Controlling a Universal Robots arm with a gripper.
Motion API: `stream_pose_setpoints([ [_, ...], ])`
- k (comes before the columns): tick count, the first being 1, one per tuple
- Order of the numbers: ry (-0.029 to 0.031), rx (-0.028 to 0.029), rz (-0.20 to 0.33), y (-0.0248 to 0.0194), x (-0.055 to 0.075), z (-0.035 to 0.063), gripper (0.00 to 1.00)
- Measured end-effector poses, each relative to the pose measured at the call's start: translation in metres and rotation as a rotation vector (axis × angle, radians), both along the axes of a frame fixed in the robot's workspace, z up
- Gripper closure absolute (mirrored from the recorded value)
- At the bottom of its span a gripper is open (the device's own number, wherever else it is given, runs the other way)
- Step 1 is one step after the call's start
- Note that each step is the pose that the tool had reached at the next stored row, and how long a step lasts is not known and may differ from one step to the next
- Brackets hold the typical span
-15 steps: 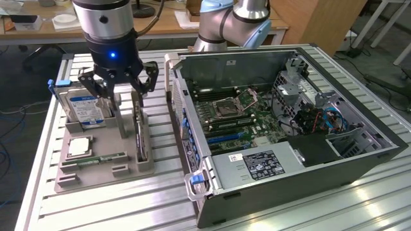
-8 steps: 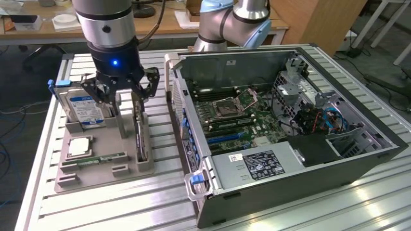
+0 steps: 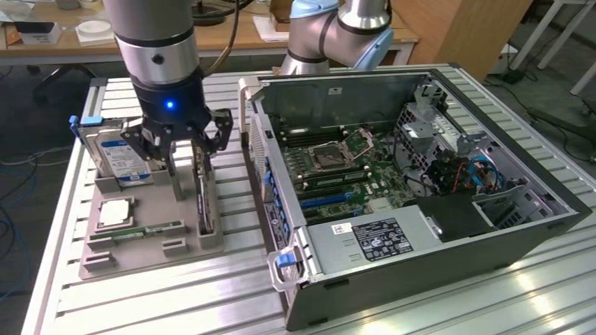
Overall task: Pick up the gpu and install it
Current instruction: 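Pick up the gpu and move the gpu toward the slot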
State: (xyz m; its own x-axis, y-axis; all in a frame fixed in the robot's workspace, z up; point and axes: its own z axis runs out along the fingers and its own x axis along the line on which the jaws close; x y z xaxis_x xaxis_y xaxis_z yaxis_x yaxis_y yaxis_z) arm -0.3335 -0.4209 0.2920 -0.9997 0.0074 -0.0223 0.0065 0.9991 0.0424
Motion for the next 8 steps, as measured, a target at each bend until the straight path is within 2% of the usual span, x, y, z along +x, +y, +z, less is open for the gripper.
stream_pose_setpoints([
  [3,-0.0001,0.0003,0.000,-0.0040,0.000,-0.0056,0.41],
  [8,-0.0001,0.0006,0.000,-0.0049,0.001,-0.0147,0.41],
])
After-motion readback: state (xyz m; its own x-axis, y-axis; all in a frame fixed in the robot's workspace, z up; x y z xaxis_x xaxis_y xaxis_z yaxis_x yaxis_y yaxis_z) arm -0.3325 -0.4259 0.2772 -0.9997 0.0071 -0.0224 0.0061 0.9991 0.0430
